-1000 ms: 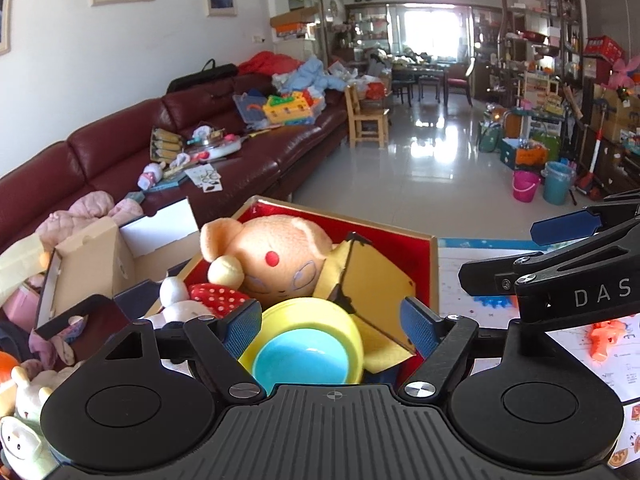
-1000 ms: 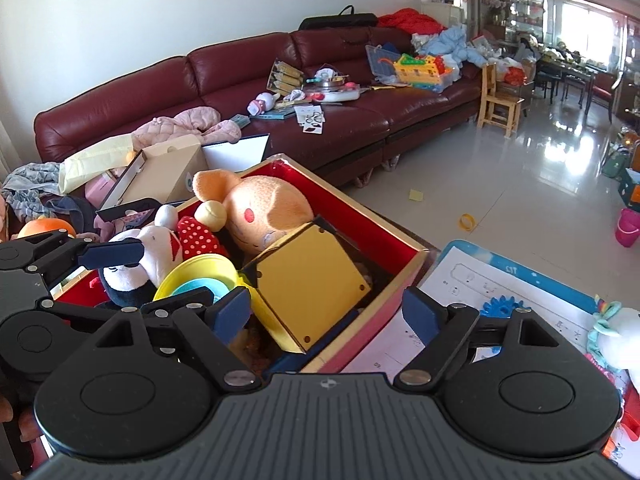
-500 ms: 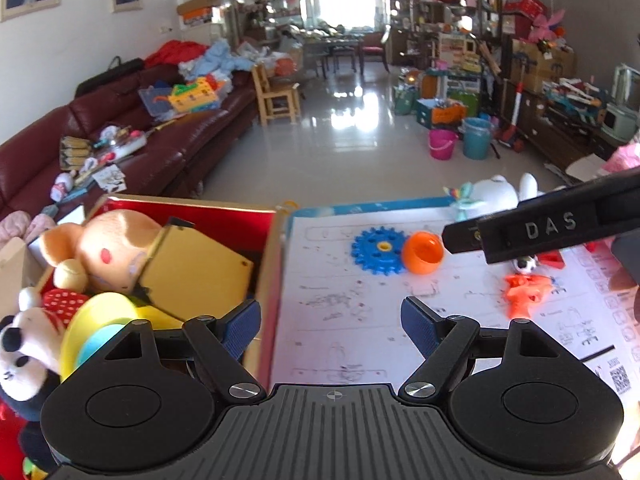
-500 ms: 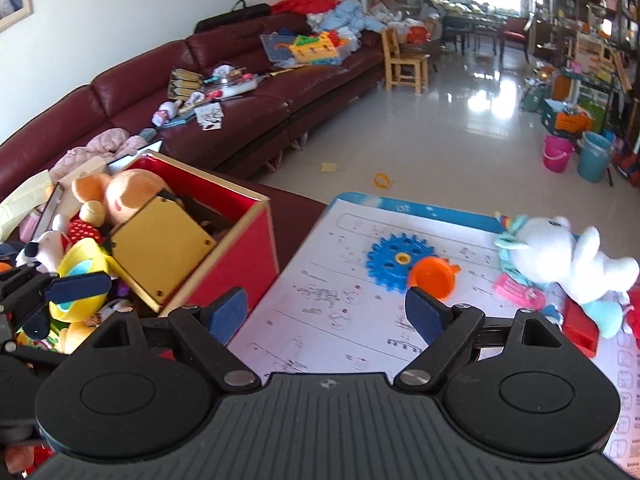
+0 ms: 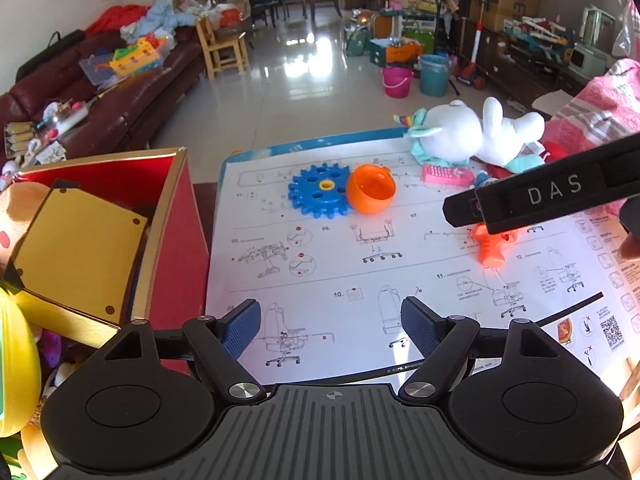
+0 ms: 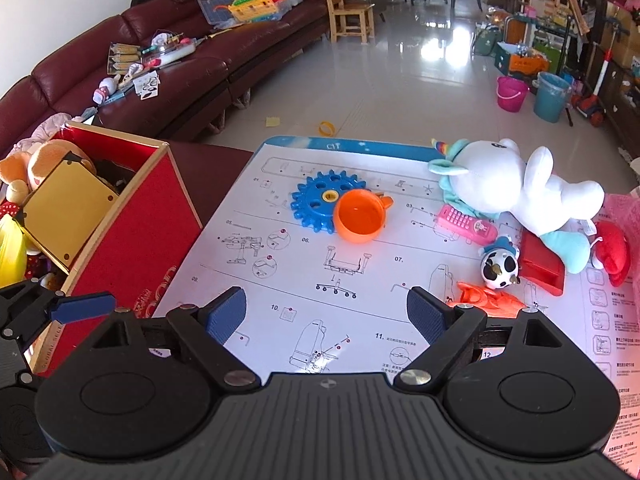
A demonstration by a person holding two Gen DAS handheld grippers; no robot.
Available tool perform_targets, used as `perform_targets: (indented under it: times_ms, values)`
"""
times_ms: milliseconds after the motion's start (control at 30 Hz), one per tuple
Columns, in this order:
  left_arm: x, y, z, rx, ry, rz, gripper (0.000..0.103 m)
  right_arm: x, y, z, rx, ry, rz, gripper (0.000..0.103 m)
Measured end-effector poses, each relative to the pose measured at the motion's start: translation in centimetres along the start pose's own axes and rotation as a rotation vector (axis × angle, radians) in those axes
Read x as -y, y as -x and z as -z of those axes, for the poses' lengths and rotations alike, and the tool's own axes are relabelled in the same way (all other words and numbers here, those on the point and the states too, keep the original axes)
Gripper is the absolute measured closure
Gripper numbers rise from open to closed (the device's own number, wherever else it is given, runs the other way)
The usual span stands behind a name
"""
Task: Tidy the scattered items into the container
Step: 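Move both grippers back over the sheet toward the orange cup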
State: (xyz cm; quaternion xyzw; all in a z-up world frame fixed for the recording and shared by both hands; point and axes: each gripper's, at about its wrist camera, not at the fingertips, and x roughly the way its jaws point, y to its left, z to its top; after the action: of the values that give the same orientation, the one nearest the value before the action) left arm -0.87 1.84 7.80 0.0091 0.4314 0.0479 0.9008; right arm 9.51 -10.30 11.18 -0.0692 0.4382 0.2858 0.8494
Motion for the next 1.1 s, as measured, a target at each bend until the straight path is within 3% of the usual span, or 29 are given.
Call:
perform_targets:
  times_ms: [367, 533, 867, 1100]
  values:
    - [-0.9, -5.3, -2.2, -0.072, 0.108, 0.023, 0.016, 2.6, -4.0, -0.2, -0.097, -0.020, 0.036, 0.012]
    - [-2.0, -8.2, -3.2, -0.110, 0.159, -0.002, 0.016, 4.0, -6.2, -0.9, -0.134, -0.054, 0.048, 0.012]
    - [-3.0, -12.5, -5.2, -0.165, 0.143, -0.078, 0.016, 6.2, -10.5, -1.6, -0.203, -0.130, 0.057, 0.012]
    - [-2.7, -14.8, -6.5, -0.186, 0.112, -0.070, 0.017, 7.5, -12.0, -2.2, -0.201, -0.149, 0.053, 0.012]
